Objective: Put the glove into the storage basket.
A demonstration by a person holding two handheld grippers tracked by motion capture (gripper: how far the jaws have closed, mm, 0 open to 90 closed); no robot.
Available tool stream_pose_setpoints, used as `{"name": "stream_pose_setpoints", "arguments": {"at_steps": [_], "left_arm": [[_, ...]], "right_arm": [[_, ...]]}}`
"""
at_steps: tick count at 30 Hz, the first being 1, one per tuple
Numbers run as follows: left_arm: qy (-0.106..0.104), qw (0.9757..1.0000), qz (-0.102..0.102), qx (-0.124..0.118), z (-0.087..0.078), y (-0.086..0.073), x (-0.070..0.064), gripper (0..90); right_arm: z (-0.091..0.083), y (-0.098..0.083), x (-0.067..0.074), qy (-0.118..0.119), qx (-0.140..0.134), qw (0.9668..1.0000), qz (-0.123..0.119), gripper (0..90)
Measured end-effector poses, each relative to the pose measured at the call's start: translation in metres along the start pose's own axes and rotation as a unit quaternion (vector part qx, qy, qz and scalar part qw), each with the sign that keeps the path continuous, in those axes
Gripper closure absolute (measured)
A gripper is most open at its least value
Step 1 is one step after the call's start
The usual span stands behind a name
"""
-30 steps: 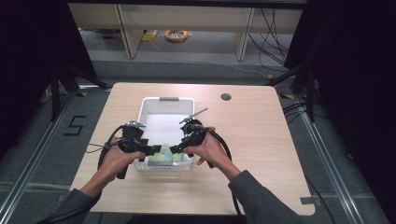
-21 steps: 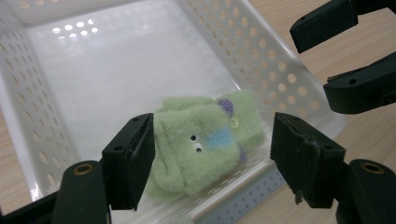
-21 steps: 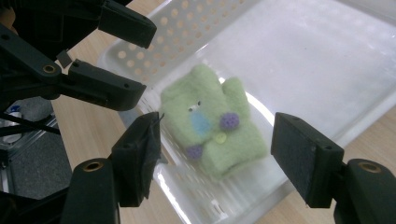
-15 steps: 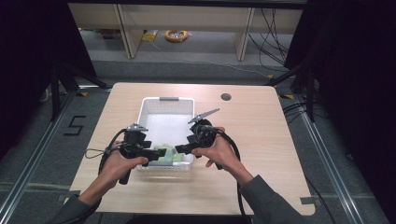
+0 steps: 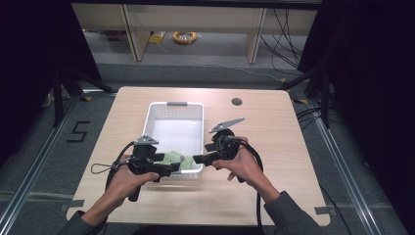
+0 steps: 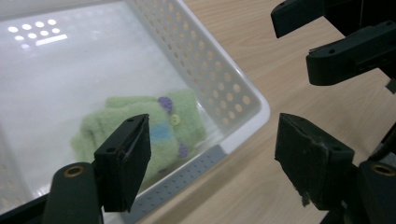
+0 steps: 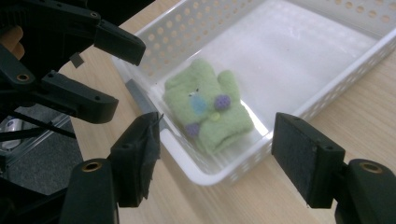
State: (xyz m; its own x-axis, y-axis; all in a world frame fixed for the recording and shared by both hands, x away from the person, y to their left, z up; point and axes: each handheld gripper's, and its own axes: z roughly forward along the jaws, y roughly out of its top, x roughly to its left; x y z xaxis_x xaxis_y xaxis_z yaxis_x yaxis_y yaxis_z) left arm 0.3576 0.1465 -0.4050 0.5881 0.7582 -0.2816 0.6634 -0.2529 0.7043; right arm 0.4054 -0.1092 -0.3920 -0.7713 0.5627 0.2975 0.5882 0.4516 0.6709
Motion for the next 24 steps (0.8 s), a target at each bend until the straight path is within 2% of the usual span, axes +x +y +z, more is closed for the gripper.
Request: {"name": "stream_pose_setpoints", "arguments": {"at_steps": [4, 6, 9, 10, 12, 13, 16, 17, 18, 19, 24], "left_arm": [[-0.008, 0.9999, -0.001, -0.009, 0.001, -0.002, -0.007, 25.1], [-0.017, 0.9998, 0.002, -0.004, 0.001, -0.003, -0.008, 24.3], [-0.022, 0.9997, 0.004, -0.011, 0.003, -0.006, -0.013, 23.7], [-0.023, 0.9997, 0.007, -0.008, 0.002, -0.007, -0.014, 23.5], [-0.028, 0.9994, 0.006, -0.017, 0.005, -0.009, -0.019, 22.6], [-0.027, 0.9994, 0.015, -0.015, 0.004, -0.010, -0.019, 21.7], [-0.036, 0.9989, 0.017, -0.024, 0.005, -0.012, -0.025, 18.0], [-0.036, 0.9988, 0.026, -0.021, 0.005, -0.013, -0.026, 17.1], [-0.043, 0.9985, 0.022, -0.026, 0.006, -0.014, -0.028, 15.6], [-0.043, 0.9984, 0.024, -0.026, 0.006, -0.015, -0.029, 15.5], [-0.055, 0.9976, 0.030, -0.031, 0.009, -0.021, -0.035, 15.5]], "right_arm": [[-0.008, -0.006, -0.002, -0.002, -0.008, 1.0000, 0.001, 33.4], [-0.013, -0.010, -0.003, -0.004, -0.013, 0.9999, -0.006, 33.1], [-0.018, -0.015, -0.002, -0.004, -0.013, 0.9999, 0.002, 33.0], [-0.019, -0.017, -0.003, -0.004, -0.015, 0.9999, -0.004, 32.9], [-0.022, -0.020, -0.004, -0.006, -0.020, 0.9998, -0.005, 32.9], [-0.024, -0.022, -0.005, -0.006, -0.020, 0.9998, -0.002, 32.8], [-0.028, -0.028, -0.006, -0.012, -0.024, 0.9996, -0.005, 32.6], [-0.030, -0.030, -0.006, -0.008, -0.022, 0.9997, 0.001, 32.5], [-0.032, -0.033, -0.004, -0.008, -0.023, 0.9997, 0.009, 32.4], [-0.033, -0.035, -0.007, -0.011, -0.027, 0.9996, -0.003, 32.0], [-0.041, -0.045, -0.008, -0.010, -0.036, 0.9993, 0.001, 30.6]]}}
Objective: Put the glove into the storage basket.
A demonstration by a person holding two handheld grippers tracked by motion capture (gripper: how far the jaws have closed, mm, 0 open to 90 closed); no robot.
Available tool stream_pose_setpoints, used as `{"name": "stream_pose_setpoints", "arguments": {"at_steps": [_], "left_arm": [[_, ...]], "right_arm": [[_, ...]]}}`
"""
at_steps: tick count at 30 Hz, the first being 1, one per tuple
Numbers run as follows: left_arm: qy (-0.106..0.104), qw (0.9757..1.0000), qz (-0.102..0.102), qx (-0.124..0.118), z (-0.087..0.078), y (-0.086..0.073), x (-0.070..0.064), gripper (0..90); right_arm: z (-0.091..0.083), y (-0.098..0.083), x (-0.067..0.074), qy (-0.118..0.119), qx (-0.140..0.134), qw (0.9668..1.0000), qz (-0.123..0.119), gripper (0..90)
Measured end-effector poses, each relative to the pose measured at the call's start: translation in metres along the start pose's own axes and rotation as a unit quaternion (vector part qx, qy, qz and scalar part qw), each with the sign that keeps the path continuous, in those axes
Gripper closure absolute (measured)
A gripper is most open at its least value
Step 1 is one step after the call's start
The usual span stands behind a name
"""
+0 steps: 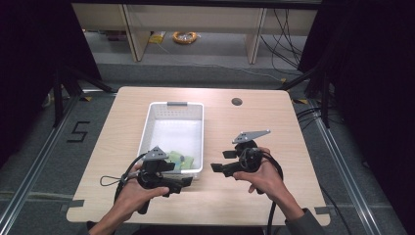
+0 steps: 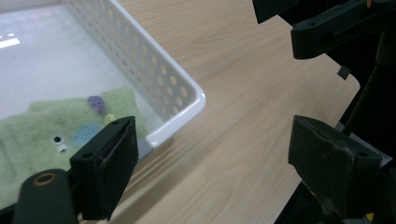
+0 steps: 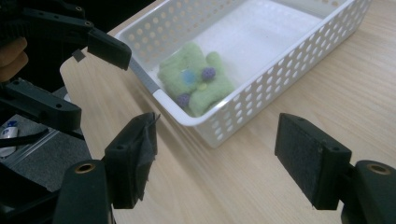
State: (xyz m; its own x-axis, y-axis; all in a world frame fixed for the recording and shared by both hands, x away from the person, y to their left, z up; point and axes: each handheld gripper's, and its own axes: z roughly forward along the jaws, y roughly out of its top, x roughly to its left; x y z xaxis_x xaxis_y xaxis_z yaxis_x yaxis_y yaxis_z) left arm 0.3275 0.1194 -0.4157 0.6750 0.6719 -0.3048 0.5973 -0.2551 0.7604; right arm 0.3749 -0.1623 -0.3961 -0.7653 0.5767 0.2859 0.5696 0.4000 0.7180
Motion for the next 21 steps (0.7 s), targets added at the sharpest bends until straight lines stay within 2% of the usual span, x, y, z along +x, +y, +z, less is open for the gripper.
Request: {"name": "stream_pose_setpoints", "arguments": {"at_steps": [1, 3, 6, 8, 9, 10, 11, 12, 15, 16, 17, 18, 19, 20, 21], "left_arm": [[-0.003, 1.0000, -0.001, 0.001, 0.000, -0.001, -0.001, 15.5], [-0.007, 1.0000, 0.003, 0.002, 0.002, -0.003, -0.003, 15.4], [-0.014, 0.9999, 0.005, 0.002, 0.005, -0.005, -0.006, 15.4], [-0.009, 0.9999, 0.010, 0.000, 0.006, -0.006, -0.008, 15.4], [-0.009, 0.9999, 0.013, -0.002, 0.006, -0.007, -0.009, 15.5], [-0.008, 0.9998, 0.017, -0.004, 0.007, -0.008, -0.010, 15.5], [-0.011, 0.9997, 0.019, -0.006, 0.008, -0.009, -0.011, 15.5], [-0.014, 0.9997, 0.019, -0.004, 0.008, -0.010, -0.012, 15.4], [-0.020, 0.9996, 0.019, -0.007, 0.009, -0.012, -0.016, 15.4], [-0.025, 0.9995, 0.017, -0.009, 0.010, -0.013, -0.018, 15.5], [-0.024, 0.9994, 0.023, -0.009, 0.010, -0.014, -0.019, 15.4], [-0.027, 0.9993, 0.025, -0.010, 0.010, -0.014, -0.020, 15.5], [-0.028, 0.9991, 0.027, -0.016, 0.011, -0.015, -0.021, 15.5], [-0.027, 0.9991, 0.029, -0.014, 0.012, -0.016, -0.023, 15.4], [-0.026, 0.9991, 0.031, -0.012, 0.012, -0.017, -0.024, 15.5]], "right_arm": [[-0.002, -0.002, 0.002, 0.000, 0.003, 0.9999, 0.011, 30.5], [-0.005, -0.005, -0.001, -0.001, -0.006, 1.0000, 0.000, 29.9], [-0.009, -0.008, -0.001, -0.004, -0.007, 1.0000, 0.002, 29.2], [-0.013, -0.011, 0.001, -0.013, -0.006, 0.9999, 0.010, 28.2], [-0.014, -0.012, -0.001, -0.017, -0.013, 0.9998, -0.002, 27.8], [-0.015, -0.014, 0.001, -0.013, -0.009, 0.9999, 0.005, 27.2], [-0.015, -0.015, -0.002, -0.015, -0.016, 0.9996, -0.018, 26.7], [-0.017, -0.016, 0.000, -0.019, -0.012, 0.9997, -0.005, 26.7], [-0.018, -0.022, -0.001, -0.018, -0.015, 0.9997, -0.006, 26.0], [-0.019, -0.023, -0.001, -0.025, -0.017, 0.9995, -0.011, 25.9], [-0.019, -0.025, 0.001, -0.018, -0.013, 0.9998, 0.000, 25.1], [-0.020, -0.026, -0.001, -0.022, -0.018, 0.9995, -0.012, 25.0], [-0.019, -0.028, -0.002, -0.016, -0.017, 0.9996, -0.013, 25.0], [-0.021, -0.030, 0.002, -0.020, -0.012, 0.9997, 0.009, 24.9], [-0.021, -0.033, -0.001, -0.020, -0.020, 0.9995, -0.010, 24.7]]}}
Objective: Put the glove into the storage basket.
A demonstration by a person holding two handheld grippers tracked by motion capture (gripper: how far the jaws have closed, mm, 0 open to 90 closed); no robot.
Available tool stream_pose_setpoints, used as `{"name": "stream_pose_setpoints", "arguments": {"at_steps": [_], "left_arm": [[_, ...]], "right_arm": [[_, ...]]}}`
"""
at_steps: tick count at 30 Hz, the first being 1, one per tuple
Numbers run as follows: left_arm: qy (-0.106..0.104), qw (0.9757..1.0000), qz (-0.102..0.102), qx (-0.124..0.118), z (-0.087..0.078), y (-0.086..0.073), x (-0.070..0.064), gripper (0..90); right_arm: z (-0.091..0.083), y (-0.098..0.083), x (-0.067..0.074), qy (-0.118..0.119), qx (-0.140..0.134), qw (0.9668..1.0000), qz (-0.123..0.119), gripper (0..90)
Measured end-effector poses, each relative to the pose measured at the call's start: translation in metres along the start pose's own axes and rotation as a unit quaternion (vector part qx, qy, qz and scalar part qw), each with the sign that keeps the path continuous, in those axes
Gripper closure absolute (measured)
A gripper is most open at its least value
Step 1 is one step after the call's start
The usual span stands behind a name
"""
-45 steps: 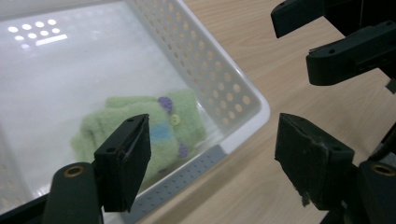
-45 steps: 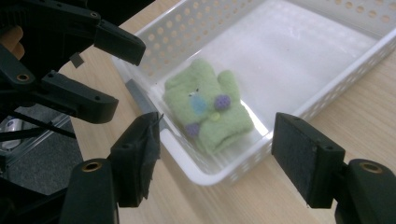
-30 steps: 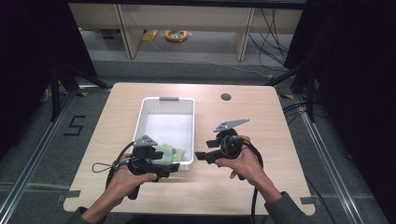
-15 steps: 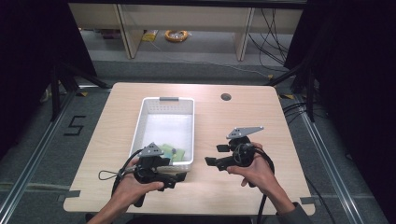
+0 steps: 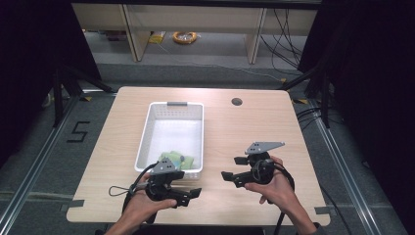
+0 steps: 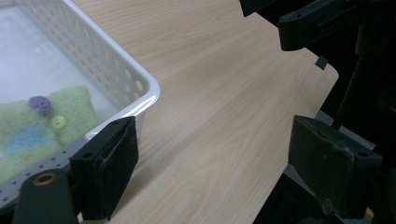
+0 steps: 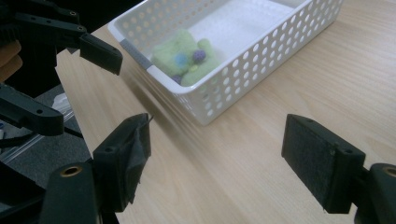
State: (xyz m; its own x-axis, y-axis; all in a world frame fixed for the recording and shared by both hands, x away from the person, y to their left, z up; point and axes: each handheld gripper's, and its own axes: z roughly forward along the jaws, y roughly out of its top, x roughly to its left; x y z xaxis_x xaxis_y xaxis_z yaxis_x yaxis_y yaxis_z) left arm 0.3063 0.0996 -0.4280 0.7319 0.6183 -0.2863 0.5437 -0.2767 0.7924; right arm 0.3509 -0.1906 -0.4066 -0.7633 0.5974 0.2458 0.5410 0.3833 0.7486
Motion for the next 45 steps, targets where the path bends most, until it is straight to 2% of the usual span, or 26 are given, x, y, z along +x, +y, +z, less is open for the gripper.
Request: {"name": "stream_pose_setpoints", "arguments": {"at_steps": [7, 9, 10, 11, 12, 13, 14, 15, 16, 18, 19, 21, 24, 25, 27, 29, 30, 31, 32, 34, 37, 38, 40, 41, 44, 45], "left_arm": [[-0.011, 0.9999, -0.003, -0.001, 0.006, -0.007, -0.004, 15.5], [-0.012, 0.9999, 0.000, 0.003, 0.006, -0.009, -0.004, 15.5], [-0.011, 0.9999, 0.002, 0.003, 0.006, -0.010, -0.004, 15.5], [-0.011, 0.9999, 0.002, 0.002, 0.007, -0.010, -0.004, 15.4], [-0.003, 1.0000, 0.000, 0.000, 0.007, -0.011, -0.005, 15.5], [-0.010, 1.0000, 0.001, -0.001, 0.008, -0.012, -0.003, 15.5], [-0.008, 0.9999, -0.008, 0.001, 0.008, -0.013, -0.004, 15.5], [-0.011, 0.9999, -0.007, 0.001, 0.008, -0.014, -0.004, 15.5], [-0.009, 1.0000, 0.003, 0.002, 0.007, -0.014, -0.004, 15.5], [-0.007, 1.0000, 0.003, -0.001, 0.007, -0.015, -0.004, 15.5], [-0.010, 0.9999, -0.003, 0.001, 0.007, -0.016, -0.005, 15.5], [-0.013, 0.9999, 0.002, 0.001, 0.008, -0.018, -0.005, 15.5], [-0.005, 1.0000, 0.002, -0.003, 0.009, -0.021, -0.007, 15.5], [-0.003, 1.0000, 0.009, 0.002, 0.009, -0.022, -0.006, 15.5], [-0.007, 1.0000, 0.005, 0.005, 0.010, -0.024, -0.006, 15.5], [-0.006, 0.9999, 0.010, 0.003, 0.011, -0.025, -0.007, 15.5], [-0.004, 1.0000, -0.001, 0.001, 0.012, -0.027, -0.008, 15.5], [-0.005, 1.0000, 0.000, 0.004, 0.012, -0.028, -0.008, 15.5], [-0.005, 0.9999, 0.006, 0.006, 0.012, -0.029, -0.007, 15.5], [-0.008, 0.9999, 0.005, 0.004, 0.014, -0.032, -0.008, 15.5], [-0.003, 1.0000, 0.006, 0.007, 0.015, -0.037, -0.008, 15.5], [-0.006, 0.9999, 0.010, 0.012, 0.015, -0.037, -0.007, 15.5], [-0.004, 0.9999, 0.006, 0.010, 0.015, -0.039, -0.007, 15.5], [-0.002, 1.0000, 0.002, 0.009, 0.016, -0.040, -0.008, 15.5], [-0.001, 0.9999, 0.009, 0.011, 0.017, -0.042, -0.007, 15.5], [-0.001, 0.9999, 0.008, 0.013, 0.018, -0.043, -0.007, 15.5]], "right_arm": [[-0.004, -0.009, 0.003, -0.002, 0.001, 0.9999, 0.014, 24.4], [-0.002, -0.012, -0.001, -0.004, -0.009, 0.9999, -0.013, 24.4], [-0.004, -0.013, 0.002, -0.004, -0.001, 1.0000, 0.006, 24.4], [-0.003, -0.015, 0.001, -0.005, -0.012, 0.9999, -0.002, 24.4], [-0.003, -0.015, 0.002, 0.000, -0.007, 1.0000, 0.002, 24.3], [-0.004, -0.017, 0.001, -0.008, -0.006, 0.9999, -0.005, 24.2], [-0.004, -0.018, 0.002, -0.002, 0.000, 0.9999, 0.012, 24.2], [-0.004, -0.020, -0.001, 0.001, -0.006, 1.0000, 0.003, 24.2], [-0.005, -0.021, 0.000, -0.004, -0.002, 0.9999, 0.012, 24.1], [-0.004, -0.025, 0.000, 0.000, -0.008, 0.9999, 0.015, 23.9], [-0.004, -0.025, -0.003, 0.001, -0.010, 0.9999, 0.004, 23.8], [-0.005, -0.029, -0.001, -0.003, -0.005, 0.9998, 0.017, 23.7], [-0.004, -0.034, -0.003, 0.003, -0.009, 0.9998, 0.015, 23.0], [-0.004, -0.035, -0.005, -0.007, -0.011, 0.9999, 0.005, 22.7], [-0.003, -0.038, -0.003, 0.004, -0.009, 0.9997, 0.023, 22.4], [-0.001, -0.042, -0.006, -0.004, -0.013, 0.9999, 0.005, 22.1], [-0.001, -0.043, -0.006, 0.000, -0.011, 0.9999, 0.011, 22.0], [-0.002, -0.045, -0.004, -0.005, -0.006, 0.9998, 0.021, 21.9], [0.000, -0.047, -0.005, -0.006, -0.018, 0.9997, 0.013, 21.7], [0.000, -0.050, -0.006, 0.003, -0.015, 0.9998, 0.010, 21.1], [-0.001, -0.054, -0.004, 0.005, -0.016, 0.9996, 0.023, 19.3], [-0.001, -0.055, -0.006, 0.006, -0.018, 0.9997, 0.013, 19.1], [-0.003, -0.058, -0.005, 0.001, -0.016, 0.9997, 0.016, 18.4], [-0.003, -0.059, -0.007, -0.006, -0.022, 0.9997, 0.000, 18.0], [-0.001, -0.063, -0.005, 0.008, -0.015, 0.9997, 0.020, 17.7], [-0.001, -0.065, -0.007, 0.004, -0.018, 0.9998, 0.009, 17.7]]}}
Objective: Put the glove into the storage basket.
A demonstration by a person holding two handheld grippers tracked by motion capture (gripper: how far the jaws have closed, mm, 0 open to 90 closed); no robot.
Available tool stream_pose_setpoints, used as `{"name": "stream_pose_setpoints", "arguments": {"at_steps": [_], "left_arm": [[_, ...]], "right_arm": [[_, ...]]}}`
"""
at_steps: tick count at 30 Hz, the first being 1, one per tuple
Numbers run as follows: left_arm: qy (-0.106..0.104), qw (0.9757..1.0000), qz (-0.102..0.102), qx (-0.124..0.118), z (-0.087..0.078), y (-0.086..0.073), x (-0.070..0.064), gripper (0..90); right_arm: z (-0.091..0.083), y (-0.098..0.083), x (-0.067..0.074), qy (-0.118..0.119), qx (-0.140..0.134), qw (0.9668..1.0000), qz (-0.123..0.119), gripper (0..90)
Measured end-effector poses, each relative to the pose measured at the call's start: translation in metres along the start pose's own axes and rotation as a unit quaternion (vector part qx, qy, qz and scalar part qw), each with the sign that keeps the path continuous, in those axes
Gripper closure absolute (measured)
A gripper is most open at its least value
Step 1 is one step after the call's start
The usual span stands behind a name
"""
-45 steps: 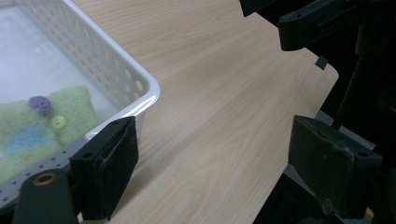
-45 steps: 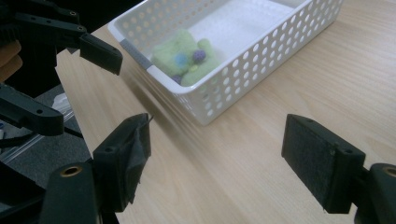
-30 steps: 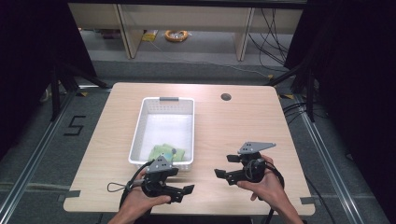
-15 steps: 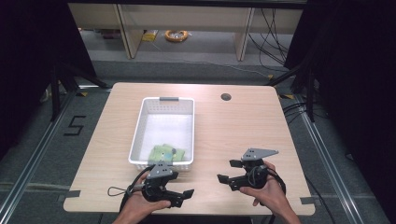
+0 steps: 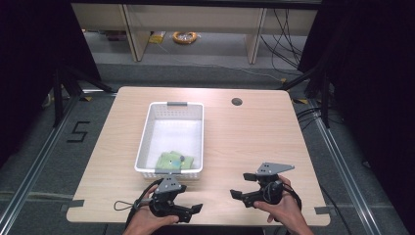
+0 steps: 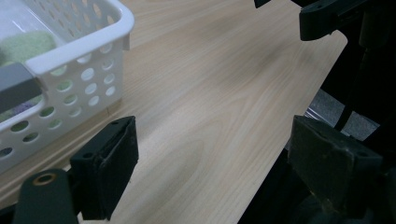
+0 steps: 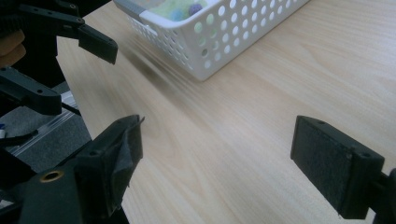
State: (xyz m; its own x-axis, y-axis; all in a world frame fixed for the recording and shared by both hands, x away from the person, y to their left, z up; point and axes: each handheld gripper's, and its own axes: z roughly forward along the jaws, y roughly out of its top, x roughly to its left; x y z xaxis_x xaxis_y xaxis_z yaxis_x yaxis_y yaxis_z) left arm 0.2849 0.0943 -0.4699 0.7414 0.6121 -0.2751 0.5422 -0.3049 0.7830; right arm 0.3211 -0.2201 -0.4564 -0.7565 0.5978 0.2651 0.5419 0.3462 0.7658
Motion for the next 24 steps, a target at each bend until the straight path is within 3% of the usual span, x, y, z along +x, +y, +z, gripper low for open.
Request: {"name": "stream_pose_setpoints", "arguments": {"at_steps": [1, 3, 7, 8, 9, 12, 14, 15, 19, 20, 21, 22, 24], "left_arm": [[-0.001, 1.0000, -0.006, 0.002, 0.001, -0.001, 0.000, 15.5], [0.000, 1.0000, 0.001, 0.004, 0.001, -0.003, 0.000, 15.5], [0.002, 1.0000, -0.001, 0.006, 0.003, -0.007, 0.001, 15.5], [-0.002, 1.0000, -0.001, 0.008, 0.003, -0.007, 0.001, 15.5], [-0.004, 0.9999, -0.002, 0.010, 0.003, -0.008, 0.001, 15.5], [-0.005, 0.9999, -0.005, 0.009, 0.005, -0.011, 0.001, 15.5], [-0.002, 0.9999, 0.006, 0.012, 0.005, -0.012, 0.001, 15.5], [-0.001, 0.9998, 0.009, 0.015, 0.005, -0.013, 0.001, 15.5], [-0.001, 0.9998, 0.008, 0.021, 0.006, -0.017, 0.001, 15.5], [-0.002, 0.9998, 0.004, 0.018, 0.007, -0.018, 0.000, 15.5], [-0.004, 0.9998, 0.005, 0.021, 0.007, -0.019, 0.001, 15.5], [-0.004, 0.9997, -0.002, 0.025, 0.008, -0.021, -0.001, 15.5], [-0.002, 0.9995, 0.009, 0.030, 0.009, -0.023, -0.001, 15.5]], "right_arm": [[0.000, -0.001, 0.000, 0.005, 0.003, 1.0000, 0.000, 17.7], [0.001, -0.003, 0.000, -0.008, 0.000, 1.0000, -0.001, 17.7], [0.001, -0.006, 0.002, 0.006, 0.005, 0.9999, 0.008, 17.6], [0.001, -0.006, 0.001, -0.004, -0.001, 1.0000, -0.008, 17.6], [0.000, -0.007, 0.003, 0.001, 0.007, 1.0000, 0.006, 17.6], [0.000, -0.010, 0.002, 0.004, 0.006, 1.0000, 0.002, 17.6], [0.000, -0.013, 0.003, 0.004, 0.006, 1.0000, -0.001, 17.7], [-0.002, -0.014, 0.006, 0.003, 0.014, 0.9998, 0.016, 17.6], [-0.001, -0.020, 0.003, 0.005, 0.009, 0.9999, 0.001, 17.5], [-0.003, -0.022, 0.006, -0.004, 0.015, 0.9998, 0.014, 17.4], [-0.001, -0.023, 0.004, 0.001, 0.006, 1.0000, 0.003, 17.3], [-0.003, -0.024, 0.007, -0.004, 0.018, 0.9997, 0.014, 17.3], [-0.003, -0.027, 0.005, 0.000, 0.015, 0.9999, -0.003, 17.2]]}}
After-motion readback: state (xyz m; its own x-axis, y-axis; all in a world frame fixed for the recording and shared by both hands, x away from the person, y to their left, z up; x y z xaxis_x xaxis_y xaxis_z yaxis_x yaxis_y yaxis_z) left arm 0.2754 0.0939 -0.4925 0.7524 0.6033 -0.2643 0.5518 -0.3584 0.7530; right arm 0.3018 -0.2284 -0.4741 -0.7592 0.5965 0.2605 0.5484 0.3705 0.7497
